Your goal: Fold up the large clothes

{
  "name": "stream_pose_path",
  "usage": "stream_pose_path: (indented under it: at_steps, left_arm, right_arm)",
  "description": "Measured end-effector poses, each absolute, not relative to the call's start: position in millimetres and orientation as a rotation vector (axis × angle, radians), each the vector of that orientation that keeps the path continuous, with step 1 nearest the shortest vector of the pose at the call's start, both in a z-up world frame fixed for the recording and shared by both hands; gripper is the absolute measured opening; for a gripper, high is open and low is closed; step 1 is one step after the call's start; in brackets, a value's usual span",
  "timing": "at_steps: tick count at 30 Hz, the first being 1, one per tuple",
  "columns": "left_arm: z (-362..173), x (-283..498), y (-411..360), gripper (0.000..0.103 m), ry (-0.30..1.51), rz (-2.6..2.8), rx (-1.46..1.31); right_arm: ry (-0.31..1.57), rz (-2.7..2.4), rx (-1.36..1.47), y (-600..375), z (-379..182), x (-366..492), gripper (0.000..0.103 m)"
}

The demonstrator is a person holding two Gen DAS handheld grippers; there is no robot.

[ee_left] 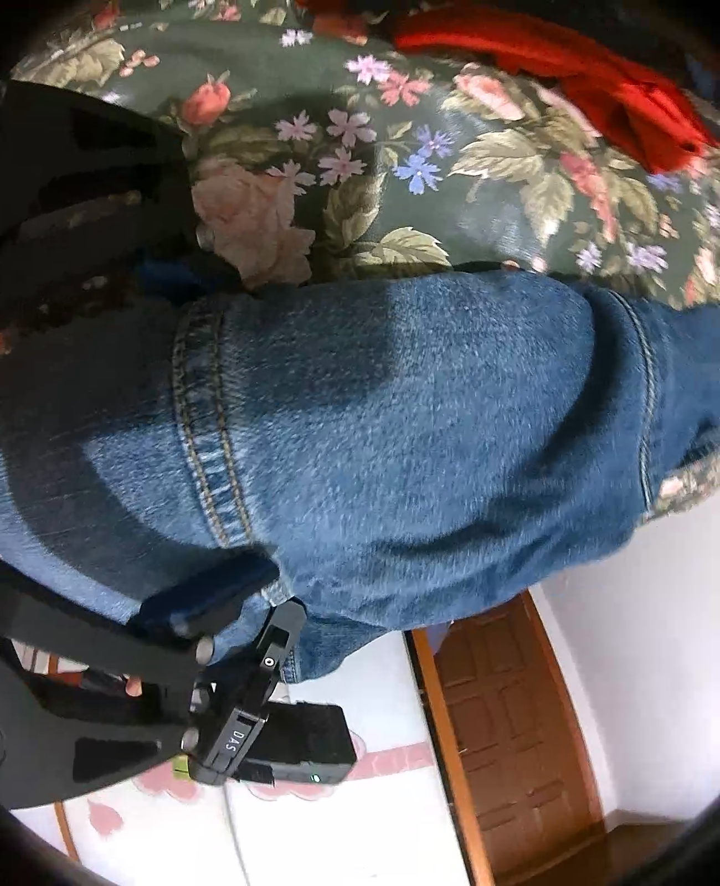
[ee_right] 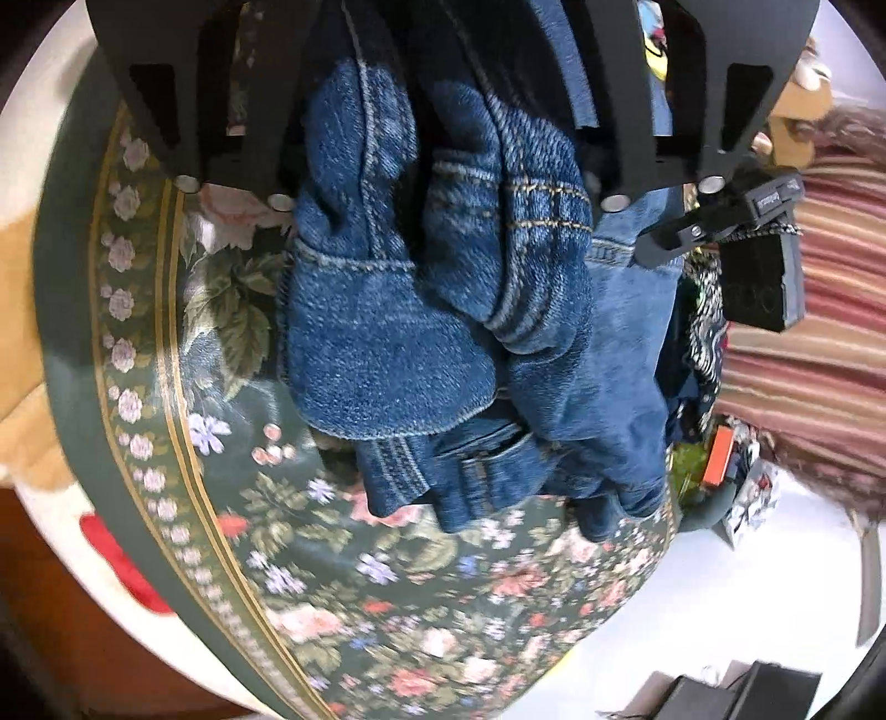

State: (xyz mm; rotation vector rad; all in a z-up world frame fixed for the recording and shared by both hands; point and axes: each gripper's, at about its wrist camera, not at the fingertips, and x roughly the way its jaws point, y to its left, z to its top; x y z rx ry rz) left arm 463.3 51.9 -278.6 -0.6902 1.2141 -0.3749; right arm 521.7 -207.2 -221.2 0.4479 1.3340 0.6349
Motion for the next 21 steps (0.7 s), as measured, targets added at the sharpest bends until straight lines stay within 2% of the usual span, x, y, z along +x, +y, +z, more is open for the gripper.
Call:
stream_pose_path:
  at_steps: [4, 7, 15, 21]
  left_arm:
    - [-253, 453, 50, 0.057, 1.154, -0.378, -0.644]
    - [-232, 446, 53, 0.05, 1.106, -0.371, -0.606]
    - [-169, 431, 81, 0.045, 0.982, -0.368, -0.532]
    - [-124, 407, 139, 0.044, 0.863, -0.374, -0.507]
  right_arm:
    - [1.273, 0.639, 0.399, -198, -194, 510, 0.045]
    - [1.222, 0.652, 0.368, -187, -174, 503, 0.043]
    - [1.129, 0.712, 0.358, -148, -127, 493, 0.041]
    - [1.045, 0.753, 0.333, -115, -86, 486, 0.041]
